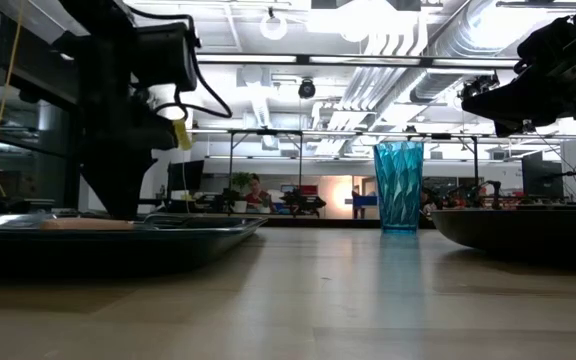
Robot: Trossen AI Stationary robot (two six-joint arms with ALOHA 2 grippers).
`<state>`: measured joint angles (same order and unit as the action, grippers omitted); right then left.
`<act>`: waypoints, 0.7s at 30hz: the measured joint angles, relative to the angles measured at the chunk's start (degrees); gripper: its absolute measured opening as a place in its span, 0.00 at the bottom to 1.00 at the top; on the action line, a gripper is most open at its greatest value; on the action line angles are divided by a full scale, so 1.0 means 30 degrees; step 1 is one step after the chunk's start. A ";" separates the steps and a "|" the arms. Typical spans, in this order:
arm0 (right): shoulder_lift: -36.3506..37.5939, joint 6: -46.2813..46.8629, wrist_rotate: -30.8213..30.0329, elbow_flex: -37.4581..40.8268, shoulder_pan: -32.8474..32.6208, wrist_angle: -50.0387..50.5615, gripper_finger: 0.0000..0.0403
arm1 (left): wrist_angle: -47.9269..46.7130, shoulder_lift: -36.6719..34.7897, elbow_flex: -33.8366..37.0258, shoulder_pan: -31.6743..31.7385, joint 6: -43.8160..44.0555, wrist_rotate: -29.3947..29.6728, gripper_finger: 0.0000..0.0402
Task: Pick and place plate/cup/fork/spoon on tray
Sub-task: Put the fork on the tray to the right side of the spoon
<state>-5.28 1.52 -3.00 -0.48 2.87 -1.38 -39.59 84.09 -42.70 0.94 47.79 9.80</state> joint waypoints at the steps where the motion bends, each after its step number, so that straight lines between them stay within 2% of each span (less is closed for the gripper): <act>1: 0.0000 -0.0002 0.0001 0.0002 0.0000 0.0000 0.00 | 0.0125 0.0079 0.0092 -0.0066 0.0196 0.0002 0.37; 10: 0.0000 -0.0006 0.0004 0.0003 0.0000 0.0006 0.00 | 0.0917 0.0138 0.1227 -0.0603 0.1867 -0.0086 0.37; 14: 0.0000 -0.0004 0.0003 0.0001 0.0000 0.0004 0.00 | 0.1064 0.0125 0.1335 -0.0659 0.1259 -0.0123 0.36; 17: -0.0001 0.0000 -0.0002 -0.0004 0.0000 0.0006 0.00 | 0.1064 0.0125 0.1335 -0.0659 0.0292 -0.0706 0.31; 21: -0.0007 0.0001 -0.0001 0.0001 0.0000 0.0006 0.00 | 0.0641 -0.0104 0.1354 -0.0659 -0.0778 -0.1611 0.18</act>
<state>-5.30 1.52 -3.00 -0.48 2.87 -1.37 -37.67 83.78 -38.64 -1.04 45.46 4.96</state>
